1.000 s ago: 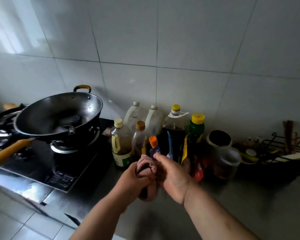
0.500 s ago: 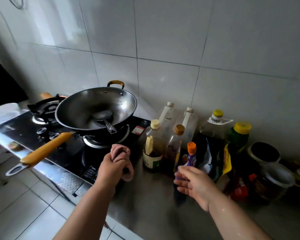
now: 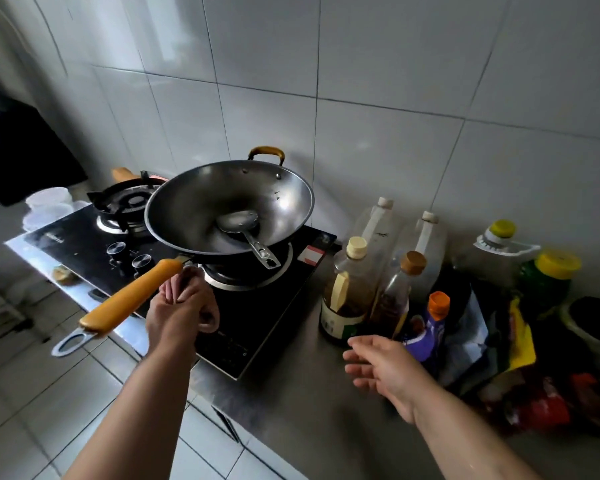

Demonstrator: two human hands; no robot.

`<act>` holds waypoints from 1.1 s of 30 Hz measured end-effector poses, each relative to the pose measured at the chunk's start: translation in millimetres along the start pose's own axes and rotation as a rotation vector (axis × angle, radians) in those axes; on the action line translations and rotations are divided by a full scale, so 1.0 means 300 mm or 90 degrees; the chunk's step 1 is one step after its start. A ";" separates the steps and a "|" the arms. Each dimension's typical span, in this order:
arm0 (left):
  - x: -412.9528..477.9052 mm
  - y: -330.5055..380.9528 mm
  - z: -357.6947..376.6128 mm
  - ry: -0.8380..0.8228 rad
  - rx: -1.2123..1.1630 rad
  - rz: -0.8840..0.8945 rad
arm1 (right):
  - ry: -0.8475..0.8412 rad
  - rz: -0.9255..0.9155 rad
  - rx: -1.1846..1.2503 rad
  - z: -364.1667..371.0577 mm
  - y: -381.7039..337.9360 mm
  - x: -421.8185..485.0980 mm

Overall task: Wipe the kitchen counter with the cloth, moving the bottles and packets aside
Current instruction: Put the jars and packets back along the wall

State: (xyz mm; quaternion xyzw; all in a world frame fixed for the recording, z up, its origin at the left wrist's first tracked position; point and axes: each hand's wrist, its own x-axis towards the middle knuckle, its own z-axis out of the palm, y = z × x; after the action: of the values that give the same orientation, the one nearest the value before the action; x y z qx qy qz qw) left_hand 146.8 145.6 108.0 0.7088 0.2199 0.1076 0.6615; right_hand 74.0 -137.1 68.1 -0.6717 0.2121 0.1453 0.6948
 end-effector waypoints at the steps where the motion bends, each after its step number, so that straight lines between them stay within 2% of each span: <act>1: 0.018 -0.003 0.006 0.029 0.011 -0.011 | 0.002 0.002 -0.003 0.000 0.004 0.006; 6: 0.116 -0.120 0.081 0.036 0.117 -0.038 | 0.031 0.011 -0.023 -0.012 0.021 0.018; 11: -0.098 -0.076 0.219 -0.109 0.167 0.012 | 0.066 0.015 -0.012 -0.056 0.034 0.011; 18: -0.328 -0.097 0.423 -0.416 0.243 0.035 | 0.129 0.004 0.014 -0.206 0.090 -0.047; 27: -0.588 -0.102 0.645 -0.584 0.283 0.012 | 0.199 0.013 0.005 -0.519 0.209 -0.241; 33: -0.776 -0.105 0.771 -0.626 0.268 -0.006 | 0.275 0.038 0.031 -0.787 0.293 -0.378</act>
State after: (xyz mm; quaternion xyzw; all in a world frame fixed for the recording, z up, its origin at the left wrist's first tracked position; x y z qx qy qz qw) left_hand 39.3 -165.2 85.6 0.7919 -0.0962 -0.2869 0.5304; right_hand -90.8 -357.7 45.1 -0.6635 0.3791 0.0131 0.6448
